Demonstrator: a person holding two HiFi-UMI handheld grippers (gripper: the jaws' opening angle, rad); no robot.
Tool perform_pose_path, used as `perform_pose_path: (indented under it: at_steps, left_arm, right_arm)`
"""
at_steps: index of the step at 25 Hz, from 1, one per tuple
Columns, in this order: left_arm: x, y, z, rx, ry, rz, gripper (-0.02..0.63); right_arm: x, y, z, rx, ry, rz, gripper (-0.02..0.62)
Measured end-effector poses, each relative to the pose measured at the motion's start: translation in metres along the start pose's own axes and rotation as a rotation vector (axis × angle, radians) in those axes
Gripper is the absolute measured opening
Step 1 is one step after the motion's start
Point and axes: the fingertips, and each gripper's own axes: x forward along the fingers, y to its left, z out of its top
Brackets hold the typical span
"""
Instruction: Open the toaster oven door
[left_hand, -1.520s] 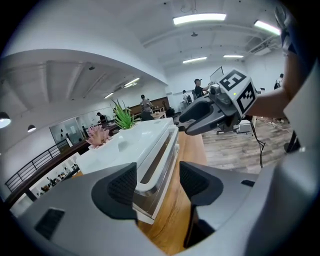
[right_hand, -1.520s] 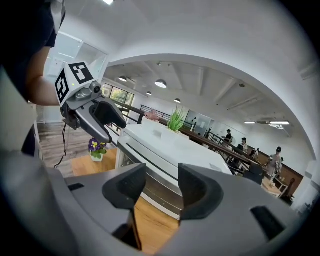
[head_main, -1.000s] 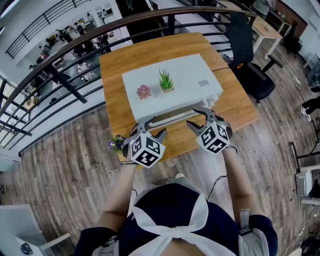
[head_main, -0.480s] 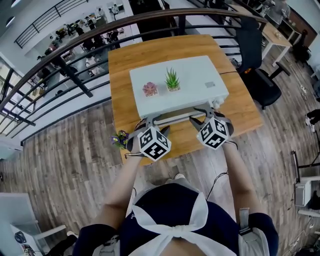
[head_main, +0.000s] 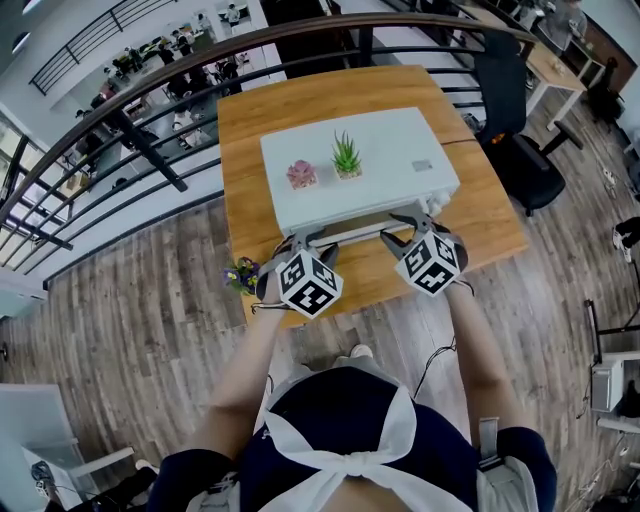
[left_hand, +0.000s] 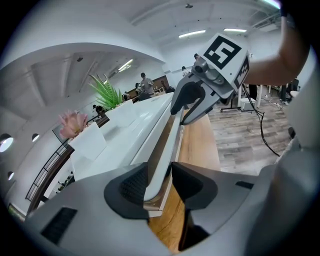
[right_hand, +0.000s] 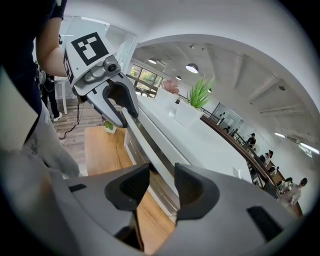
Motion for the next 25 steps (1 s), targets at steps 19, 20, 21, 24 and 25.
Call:
perform_pose_path:
  at_steps: [19, 20, 21, 24, 25]
  left_arm:
    - [-0.0044, -0.0042, -0.0004, -0.024, -0.031, 0.0, 0.161]
    - [-0.0048, -0.0045, 0.0001, -0.027, -0.034, -0.002, 0.161]
    - [-0.0053, -0.0049, 0.0006, -0.029, -0.036, -0.003, 0.161]
    - [-0.0063, -0.0071, 0.0007, -0.03, -0.039, -0.006, 0.16]
    - [-0.006, -0.0078, 0.0004, -0.028, -0.038, -0.006, 0.16]
  right_arm:
    - [-0.0027, 0.0045, -0.0009, 0.03, -0.027, -0.041, 0.166]
    - [-0.0034, 0.0044, -0.001, 0.031, -0.027, -0.044, 0.166]
    - [-0.004, 0.0045, -0.001, 0.032, -0.026, -0.046, 0.167]
    - [-0.0053, 0.0059, -0.0019, 0.035, -0.026, -0.054, 0.169]
    - [-0.0054, 0.0064, -0.0024, 0.037, -0.027, -0.058, 0.169]
